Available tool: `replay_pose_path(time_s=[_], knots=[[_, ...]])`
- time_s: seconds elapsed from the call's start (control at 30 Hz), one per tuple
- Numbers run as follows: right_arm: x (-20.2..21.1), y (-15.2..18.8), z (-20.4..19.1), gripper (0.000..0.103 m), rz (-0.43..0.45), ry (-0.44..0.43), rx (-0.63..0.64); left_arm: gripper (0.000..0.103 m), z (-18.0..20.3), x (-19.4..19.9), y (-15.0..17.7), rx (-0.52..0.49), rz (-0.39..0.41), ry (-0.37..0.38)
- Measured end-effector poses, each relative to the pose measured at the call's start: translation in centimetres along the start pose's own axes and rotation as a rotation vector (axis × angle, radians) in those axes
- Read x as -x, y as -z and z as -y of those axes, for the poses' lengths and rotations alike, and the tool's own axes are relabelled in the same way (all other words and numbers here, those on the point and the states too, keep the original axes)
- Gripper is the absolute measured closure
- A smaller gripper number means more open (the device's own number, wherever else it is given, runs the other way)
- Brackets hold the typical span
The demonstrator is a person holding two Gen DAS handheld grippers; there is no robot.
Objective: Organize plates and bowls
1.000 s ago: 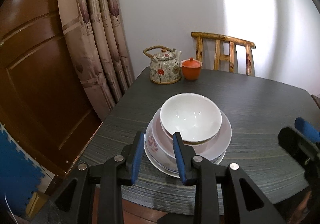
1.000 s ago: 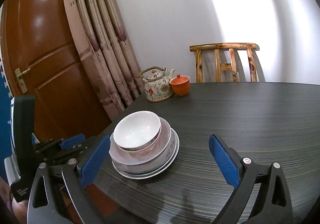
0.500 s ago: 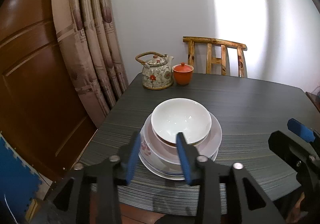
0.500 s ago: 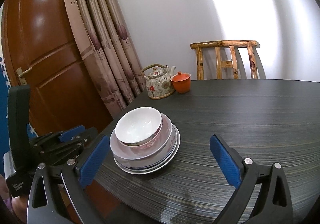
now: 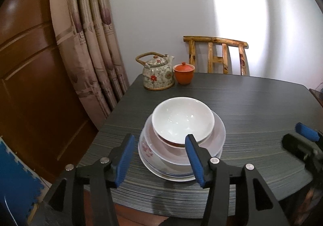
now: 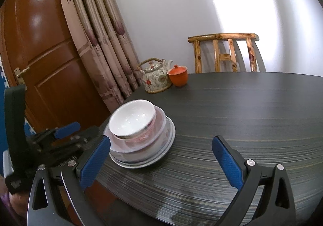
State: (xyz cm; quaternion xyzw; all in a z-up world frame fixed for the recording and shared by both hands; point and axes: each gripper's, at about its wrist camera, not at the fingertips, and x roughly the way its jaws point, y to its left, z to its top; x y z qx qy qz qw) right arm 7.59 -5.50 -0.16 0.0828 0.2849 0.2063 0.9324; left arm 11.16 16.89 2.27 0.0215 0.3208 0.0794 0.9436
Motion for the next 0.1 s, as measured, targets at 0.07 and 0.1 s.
replay_pose_path(time_s=[0.07,0.1], knots=[[0.1,0.1,1.7,0.002,-0.006,0.017,-0.01,0.05,0.0,-0.1,0.0,0.009,-0.009,-0.007],[0.1,0.0,2.7,0.001,-0.007,0.025,-0.014,0.05,0.0,-0.2,0.0,0.007,-0.017,-0.013]])
